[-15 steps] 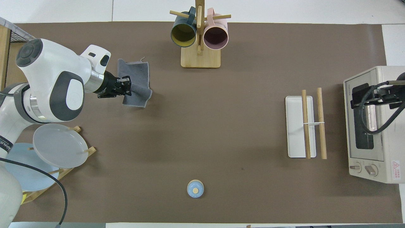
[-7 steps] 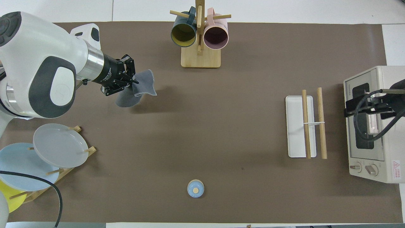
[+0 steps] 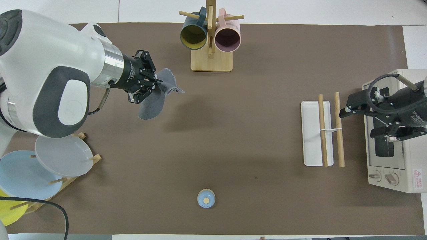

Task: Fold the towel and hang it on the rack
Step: 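Lift the towel with the left gripper while the right gripper rises, then move the right gripper to the towel held by the left gripper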

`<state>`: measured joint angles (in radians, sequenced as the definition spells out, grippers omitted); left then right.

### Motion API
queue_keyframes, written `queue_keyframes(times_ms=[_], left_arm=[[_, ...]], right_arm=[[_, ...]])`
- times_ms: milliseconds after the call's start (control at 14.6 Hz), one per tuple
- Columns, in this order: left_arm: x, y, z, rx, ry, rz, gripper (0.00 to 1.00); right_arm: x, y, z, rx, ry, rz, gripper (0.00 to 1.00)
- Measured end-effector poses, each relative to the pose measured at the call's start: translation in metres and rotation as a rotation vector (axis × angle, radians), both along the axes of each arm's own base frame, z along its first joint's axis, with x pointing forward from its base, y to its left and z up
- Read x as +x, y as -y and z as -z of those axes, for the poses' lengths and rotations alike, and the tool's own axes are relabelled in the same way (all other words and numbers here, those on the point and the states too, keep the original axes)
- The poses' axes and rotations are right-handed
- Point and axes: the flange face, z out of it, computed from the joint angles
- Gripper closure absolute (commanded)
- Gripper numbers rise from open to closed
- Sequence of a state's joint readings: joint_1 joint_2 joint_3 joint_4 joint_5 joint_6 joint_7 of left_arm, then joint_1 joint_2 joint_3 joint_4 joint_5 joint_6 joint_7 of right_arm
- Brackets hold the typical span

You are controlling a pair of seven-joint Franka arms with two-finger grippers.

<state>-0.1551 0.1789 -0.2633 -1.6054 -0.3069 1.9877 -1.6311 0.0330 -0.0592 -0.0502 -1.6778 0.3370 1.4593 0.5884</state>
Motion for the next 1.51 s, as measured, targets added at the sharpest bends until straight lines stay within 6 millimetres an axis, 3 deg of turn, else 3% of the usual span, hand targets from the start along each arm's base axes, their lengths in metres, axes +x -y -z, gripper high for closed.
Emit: queue_keyframes(times_ms=[206, 343, 823, 1029, 1235, 1509], left_arm=[[-0.009, 0.014, -0.016, -0.061, -0.034, -0.129, 1.0], [-0.013, 0.023, -0.021, -0.08, -0.061, -0.214, 1.0], [-0.018, 0.036, -0.024, -0.146, -0.139, -0.357, 1.0], [-0.018, 0.039, -0.027, -0.179, -0.17, -0.43, 1.0], [-0.019, 0.041, -0.025, -0.184, -0.185, -0.464, 1.0], [-0.021, 0.044, -0.025, -0.188, -0.195, -0.485, 1.0]], right_arm=[[0.007, -0.019, -0.004, 0.137, -0.062, 0.288, 0.0], [0.012, -0.043, -0.003, 0.221, -0.095, 0.467, 0.0], [0.012, -0.17, 0.008, 0.49, -0.127, 0.971, 0.0], [0.013, -0.208, 0.036, 0.568, -0.113, 1.067, 0.0], [0.026, -0.226, 0.073, 0.568, -0.112, 1.126, 0.0], [0.028, -0.262, 0.097, 0.56, -0.071, 1.127, 0.0]])
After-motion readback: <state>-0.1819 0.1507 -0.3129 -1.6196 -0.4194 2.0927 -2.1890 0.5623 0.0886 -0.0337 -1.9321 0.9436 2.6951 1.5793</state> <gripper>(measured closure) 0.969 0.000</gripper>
